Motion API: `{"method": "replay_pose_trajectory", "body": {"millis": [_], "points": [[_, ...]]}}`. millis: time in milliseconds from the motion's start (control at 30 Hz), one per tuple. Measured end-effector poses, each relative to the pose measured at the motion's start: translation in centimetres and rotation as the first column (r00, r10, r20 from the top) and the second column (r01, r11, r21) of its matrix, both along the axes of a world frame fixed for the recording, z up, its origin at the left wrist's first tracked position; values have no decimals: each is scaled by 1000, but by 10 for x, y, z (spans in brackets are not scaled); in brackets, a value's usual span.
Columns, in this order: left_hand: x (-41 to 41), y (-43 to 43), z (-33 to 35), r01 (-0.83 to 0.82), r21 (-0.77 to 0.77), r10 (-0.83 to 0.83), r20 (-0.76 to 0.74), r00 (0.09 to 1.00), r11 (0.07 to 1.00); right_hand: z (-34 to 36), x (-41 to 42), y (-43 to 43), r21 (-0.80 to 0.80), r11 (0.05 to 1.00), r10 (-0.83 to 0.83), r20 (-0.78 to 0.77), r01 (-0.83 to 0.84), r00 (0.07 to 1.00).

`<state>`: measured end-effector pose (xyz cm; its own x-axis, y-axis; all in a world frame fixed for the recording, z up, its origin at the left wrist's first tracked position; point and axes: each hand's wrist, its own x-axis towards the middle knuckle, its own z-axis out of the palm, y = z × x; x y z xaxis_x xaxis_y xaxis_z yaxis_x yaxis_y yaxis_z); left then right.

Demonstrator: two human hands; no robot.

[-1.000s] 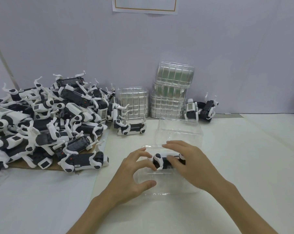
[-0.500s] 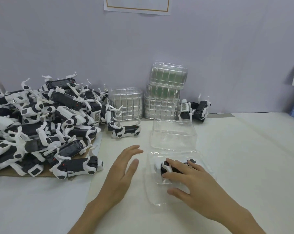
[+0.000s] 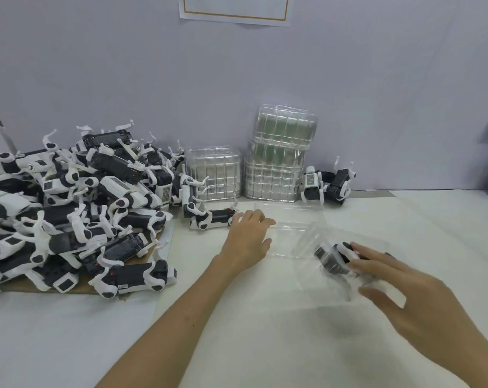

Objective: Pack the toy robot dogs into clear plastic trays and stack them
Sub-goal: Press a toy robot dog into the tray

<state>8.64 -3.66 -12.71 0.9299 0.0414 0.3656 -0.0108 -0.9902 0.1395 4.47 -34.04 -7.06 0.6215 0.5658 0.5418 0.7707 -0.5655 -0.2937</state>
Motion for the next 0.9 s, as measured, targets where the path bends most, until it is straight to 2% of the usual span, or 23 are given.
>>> {"method": "replay_pose_trajectory", "body": {"millis": [133, 233, 333, 500, 600, 667, 700, 767, 833, 900], "points": [[-35, 12, -4, 79, -23, -74, 149, 986, 997, 26, 43, 7, 132, 989, -72, 40, 66, 997], [-76, 16, -10, 166, -131, -128, 259, 957, 977, 35, 96, 31, 103, 983, -156, 29, 152, 987], [-110, 20, -16, 241, -214, -176, 284, 942, 947, 24, 145, 69, -56, 983, -173, -2, 173, 985], [-128, 17, -24, 287, -319, -167, 353, 921, 903, -26, 187, 110, -307, 947, -98, 8, 96, 995], [-132, 14, -28, 308, -388, -156, 376, 913, 868, -45, 195, 113, -474, 864, -205, -26, 169, 978], [-135, 14, -31, 316, -443, -147, 375, 915, 839, -44, 195, 116, -523, 828, -259, -37, 202, 965], [-137, 13, -31, 315, -458, -138, 378, 915, 831, -40, 192, 121, -498, 841, -263, -37, 210, 964], [-138, 13, -31, 290, -447, -105, 394, 913, 846, -26, 179, 136, -299, 939, -207, -95, 171, 974], [-137, 14, -30, 237, -431, -56, 392, 918, 871, -11, 160, 159, -53, 998, -51, -197, 41, 979], [-137, 16, -29, 200, -467, -21, 361, 932, 861, 0, 144, 185, 27, 996, 90, -215, -86, 973]]}}
